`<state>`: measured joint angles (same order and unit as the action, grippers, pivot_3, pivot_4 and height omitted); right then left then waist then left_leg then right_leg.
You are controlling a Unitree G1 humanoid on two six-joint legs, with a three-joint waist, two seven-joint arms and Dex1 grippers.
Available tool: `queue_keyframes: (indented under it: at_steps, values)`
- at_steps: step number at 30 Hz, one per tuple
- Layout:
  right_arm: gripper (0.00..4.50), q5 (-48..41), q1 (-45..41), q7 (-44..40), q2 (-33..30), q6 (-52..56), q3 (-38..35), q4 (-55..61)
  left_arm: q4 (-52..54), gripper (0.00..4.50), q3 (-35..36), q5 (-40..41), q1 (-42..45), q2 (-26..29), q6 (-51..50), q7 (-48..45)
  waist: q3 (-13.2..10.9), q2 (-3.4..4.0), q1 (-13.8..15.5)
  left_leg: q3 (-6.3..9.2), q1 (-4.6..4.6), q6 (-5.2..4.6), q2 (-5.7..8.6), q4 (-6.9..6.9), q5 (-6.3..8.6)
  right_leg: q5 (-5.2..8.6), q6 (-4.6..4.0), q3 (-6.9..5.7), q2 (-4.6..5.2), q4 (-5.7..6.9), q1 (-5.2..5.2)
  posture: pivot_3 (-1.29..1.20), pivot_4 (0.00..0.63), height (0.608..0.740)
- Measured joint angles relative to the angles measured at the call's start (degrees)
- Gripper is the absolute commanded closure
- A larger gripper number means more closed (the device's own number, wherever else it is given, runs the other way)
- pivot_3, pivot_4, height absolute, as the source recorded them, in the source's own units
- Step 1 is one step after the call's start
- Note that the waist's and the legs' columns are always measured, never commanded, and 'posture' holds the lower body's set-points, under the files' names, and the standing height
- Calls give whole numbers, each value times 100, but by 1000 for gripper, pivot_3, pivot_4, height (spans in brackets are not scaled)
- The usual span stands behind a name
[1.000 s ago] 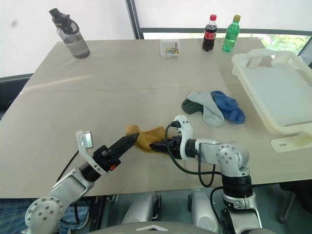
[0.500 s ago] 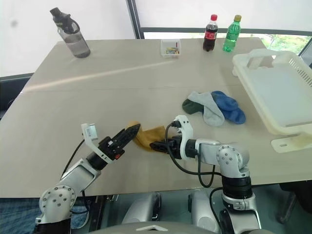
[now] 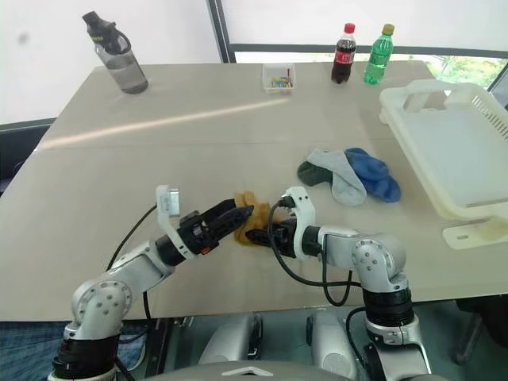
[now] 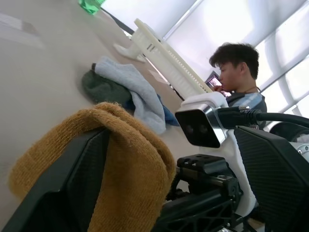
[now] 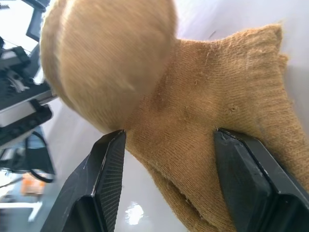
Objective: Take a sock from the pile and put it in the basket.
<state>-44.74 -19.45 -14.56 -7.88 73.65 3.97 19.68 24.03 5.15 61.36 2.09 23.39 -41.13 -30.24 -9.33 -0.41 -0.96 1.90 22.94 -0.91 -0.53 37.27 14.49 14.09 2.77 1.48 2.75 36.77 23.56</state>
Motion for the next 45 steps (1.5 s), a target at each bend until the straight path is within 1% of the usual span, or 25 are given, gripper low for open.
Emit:
queue_keyframes:
  at_steps: [3,5,11,16,18,23,27,30,32,38,41,43,45]
  values:
    - [1501,196,82,-163,-306,-365,171,155,-21,130,-56,-43,41,36,-94,-8,-6,-2,3,0,4,0,6,-1,0,0,1,0,1,-1,1,0,150,740]
    - [1501,324,255,-467,-679,-727,243,377,-87,130,-128,-71,75,87,-234,-44,-23,-14,9,4,11,0,10,-4,0,-10,19,-1,1,-4,4,0,150,740]
    - [1501,651,551,-1185,-1433,-1551,540,748,-162,130,-170,-185,180,90,-334,-72,-63,-31,7,7,19,0,11,-11,0,-12,18,-3,1,-7,12,0,150,740]
    - [1501,740,658,-1531,-1697,-1926,556,910,-216,130,-208,-267,225,88,-408,-116,-81,-53,12,7,18,1,9,-10,0,-13,17,-4,2,-7,11,0,150,740]
    - [1501,779,681,-1588,-1773,-1990,555,905,-222,130,-238,-271,233,84,-432,-152,-84,-54,15,7,19,1,9,-10,0,-21,4,-3,4,-7,11,0,150,740]
    - [1501,848,680,-1592,-1780,-2026,556,875,-232,130,-245,-275,314,70,-462,-201,-86,-57,19,8,19,1,10,-10,0,-22,2,-4,3,-6,11,0,150,740]
    - [1501,711,683,-1640,-1796,-2044,216,859,-312,130,-314,-280,470,66,-482,-347,-86,-58,28,7,19,1,13,-6,0,-24,3,-4,5,-5,9,0,150,740]
    - [1501,730,661,-1653,-2150,-2066,-256,641,-416,130,-376,-320,525,71,-518,-506,-87,-60,33,5,21,1,17,-1,0,-25,3,-3,6,-5,8,0,150,740]
    - [1501,742,661,-1655,-2218,-2067,-349,620,-446,130,-444,-376,579,84,-539,-600,-87,-60,30,7,20,1,16,-2,0,-24,2,-5,2,-3,9,0,150,740]
    - [1501,747,655,-1599,-2195,-2094,-520,577,-466,130,-717,-624,673,149,-590,-946,-87,-60,21,6,17,1,14,-1,0,-25,2,-4,-2,2,8,0,150,740]
    - [1501,523,566,-1364,-1879,-1902,-731,491,-584,130,-848,-790,752,125,-590,-1066,-87,-60,24,6,17,1,15,4,0,-26,2,-3,-2,5,7,0,150,740]
    - [1501,226,466,-1071,-1544,-1630,-959,435,-693,130,-960,-921,879,82,-590,-1101,-87,-60,24,6,17,1,15,6,-1,-26,2,-3,-1,8,7,0,150,740]
    - [1501,65,455,-916,-1421,-1468,-1007,433,-740,130,-1039,-1020,915,71,-590,-1143,-87,-60,23,6,17,1,15,6,-1,-26,2,-3,-2,8,6,0,150,740]
